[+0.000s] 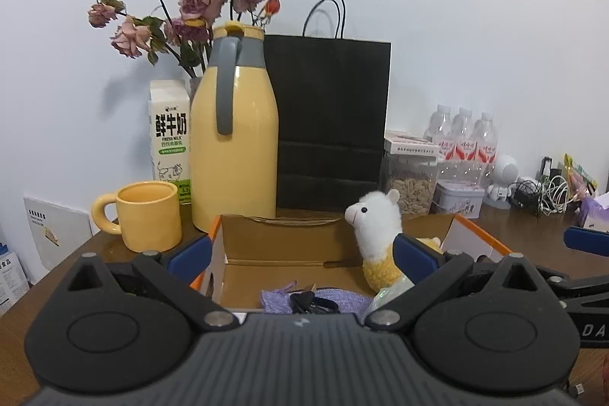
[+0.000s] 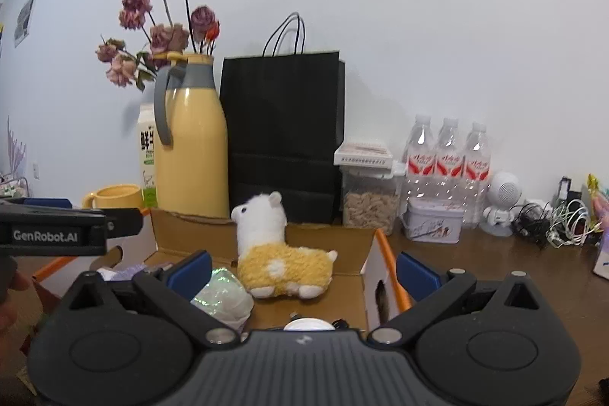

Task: Organize objects
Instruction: 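Release the cable into the box with the left gripper while the right gripper drops the cap inside, then grasp the black USB cable with the right gripper while the left gripper approaches the gold block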

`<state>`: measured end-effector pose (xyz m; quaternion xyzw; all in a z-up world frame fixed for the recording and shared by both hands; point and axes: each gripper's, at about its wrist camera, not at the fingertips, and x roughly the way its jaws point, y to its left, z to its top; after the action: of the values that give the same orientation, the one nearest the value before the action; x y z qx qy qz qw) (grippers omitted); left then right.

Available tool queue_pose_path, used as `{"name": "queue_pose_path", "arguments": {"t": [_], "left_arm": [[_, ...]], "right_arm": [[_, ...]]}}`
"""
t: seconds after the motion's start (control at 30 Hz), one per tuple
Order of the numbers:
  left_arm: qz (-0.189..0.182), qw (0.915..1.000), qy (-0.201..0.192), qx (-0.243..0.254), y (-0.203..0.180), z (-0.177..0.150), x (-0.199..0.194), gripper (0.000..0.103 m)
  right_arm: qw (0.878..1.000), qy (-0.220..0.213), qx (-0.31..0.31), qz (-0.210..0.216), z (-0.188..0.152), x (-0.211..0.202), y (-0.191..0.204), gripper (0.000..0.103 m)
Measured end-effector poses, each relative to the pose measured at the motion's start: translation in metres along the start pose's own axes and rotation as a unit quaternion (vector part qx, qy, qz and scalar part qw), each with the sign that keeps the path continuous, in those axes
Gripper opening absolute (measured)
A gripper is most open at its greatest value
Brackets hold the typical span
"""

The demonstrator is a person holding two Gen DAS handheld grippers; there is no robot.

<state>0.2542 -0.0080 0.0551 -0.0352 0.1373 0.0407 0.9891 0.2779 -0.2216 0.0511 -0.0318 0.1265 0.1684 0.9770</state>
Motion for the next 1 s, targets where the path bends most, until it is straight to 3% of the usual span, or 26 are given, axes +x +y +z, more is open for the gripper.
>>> {"name": "queue_pose_path", "arguments": {"t": [0.3,0.83,1.0], "left_arm": [[0.005,0.9998,0.021,-0.004,0.01,-0.01,-0.024,0.103],[0.011,0.9961,0.086,0.015,0.032,-0.039,-0.059,0.103],[0.01,0.995,0.099,0.012,0.039,-0.048,-0.073,0.103]], "right_arm": [[0.999,0.035,0.007,-0.01,-0.015,-0.023,-0.022,0.103],[0.983,0.181,-0.034,0.011,-0.075,-0.041,-0.058,0.103],[0.978,0.205,-0.019,0.041,-0.082,-0.029,-0.059,0.089]]}}
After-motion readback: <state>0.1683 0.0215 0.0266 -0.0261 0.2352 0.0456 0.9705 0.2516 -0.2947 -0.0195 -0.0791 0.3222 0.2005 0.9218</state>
